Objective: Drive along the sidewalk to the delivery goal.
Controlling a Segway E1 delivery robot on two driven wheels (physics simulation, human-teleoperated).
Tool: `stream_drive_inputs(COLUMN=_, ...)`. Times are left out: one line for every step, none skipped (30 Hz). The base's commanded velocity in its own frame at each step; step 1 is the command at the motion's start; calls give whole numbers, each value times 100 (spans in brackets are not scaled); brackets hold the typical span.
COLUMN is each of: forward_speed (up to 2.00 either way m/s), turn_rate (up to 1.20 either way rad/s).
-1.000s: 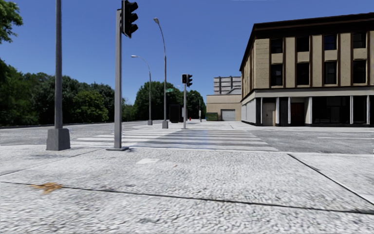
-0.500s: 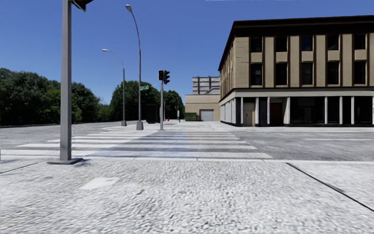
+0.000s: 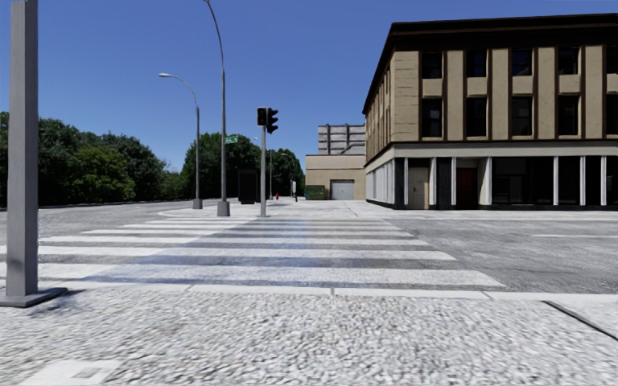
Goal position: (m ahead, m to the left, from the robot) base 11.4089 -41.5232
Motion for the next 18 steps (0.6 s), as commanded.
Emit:
stream_drive_inputs(forward_speed=200, turn_rate=0)
stream_drive_inputs(forward_speed=200, turn_rate=0)
stream_drive_inputs(forward_speed=200, turn_rate=0)
stream_drive_inputs(forward_speed=200, turn_rate=0)
stream_drive_inputs(forward_speed=200, turn_rate=0)
stream_drive_inputs(forward_speed=200, turn_rate=0)
stream_drive_inputs(forward_speed=200, turn_rate=0)
stream_drive_inputs(forward_speed=200, turn_rate=0)
stream_drive_inputs(forward_speed=200, turn_rate=-6)
stream_drive_inputs(forward_speed=200, turn_rate=-13)
stream_drive_inputs(forward_speed=200, turn_rate=-15)
stream_drive_inputs(forward_speed=200, turn_rate=-15)
stream_drive_inputs(forward_speed=200, turn_rate=-16)
stream_drive_inputs(forward_speed=200, turn_rate=-16)
stream_drive_inputs(forward_speed=200, turn_rate=-16)
stream_drive_inputs(forward_speed=200, turn_rate=-17)
stream_drive_inputs(forward_speed=200, turn_rate=-19)
stream_drive_inputs(forward_speed=200, turn_rate=-22)
